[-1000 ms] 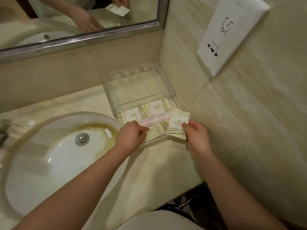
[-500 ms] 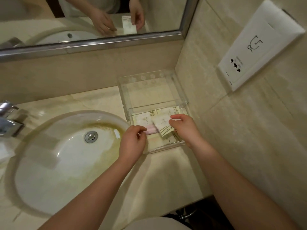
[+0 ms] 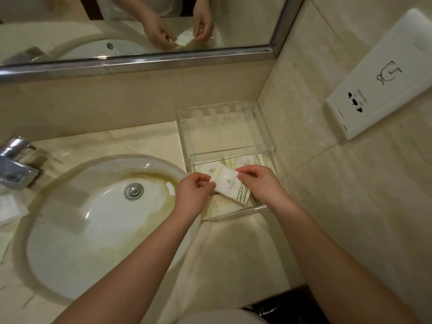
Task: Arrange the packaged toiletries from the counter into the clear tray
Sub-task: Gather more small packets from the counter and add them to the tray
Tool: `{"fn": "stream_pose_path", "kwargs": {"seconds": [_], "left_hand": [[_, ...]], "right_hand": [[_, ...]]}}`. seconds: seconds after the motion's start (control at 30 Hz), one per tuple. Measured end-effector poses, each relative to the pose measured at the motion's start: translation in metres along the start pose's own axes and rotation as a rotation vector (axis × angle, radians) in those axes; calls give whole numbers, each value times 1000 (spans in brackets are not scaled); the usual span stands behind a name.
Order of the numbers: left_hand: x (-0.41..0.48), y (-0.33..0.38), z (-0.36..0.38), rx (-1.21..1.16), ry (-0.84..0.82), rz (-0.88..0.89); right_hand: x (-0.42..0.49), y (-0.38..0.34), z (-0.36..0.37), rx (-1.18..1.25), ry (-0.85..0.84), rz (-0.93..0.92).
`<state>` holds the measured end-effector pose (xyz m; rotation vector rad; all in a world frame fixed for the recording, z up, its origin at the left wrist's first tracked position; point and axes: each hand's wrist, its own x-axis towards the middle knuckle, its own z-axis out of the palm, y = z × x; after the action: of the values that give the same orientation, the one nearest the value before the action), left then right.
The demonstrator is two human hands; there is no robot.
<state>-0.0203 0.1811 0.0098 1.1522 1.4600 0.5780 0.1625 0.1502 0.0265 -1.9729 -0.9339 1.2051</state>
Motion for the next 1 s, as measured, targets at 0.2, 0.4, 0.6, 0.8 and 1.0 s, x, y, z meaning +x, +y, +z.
{"fn": "stream_pose_path", "kwargs": {"seconds": [0.2,0.4,0.6,0.8,1.0], "left_hand": [[4,-15,6,-66,175,-183],[13,-7,8,-16,276,-214],[0,-11,5,81,298,-38],[-13,-22,9,673,28,430],[1,-21,7,1007,-129,386]], "right_hand": [[2,7,3,-61,12,168],[11,-4,18,-107,96,199],[33,-10,33,-310,206,129],[39,-17,48,-673,259,37],[26,-15,58,-842,248,-38]]}}
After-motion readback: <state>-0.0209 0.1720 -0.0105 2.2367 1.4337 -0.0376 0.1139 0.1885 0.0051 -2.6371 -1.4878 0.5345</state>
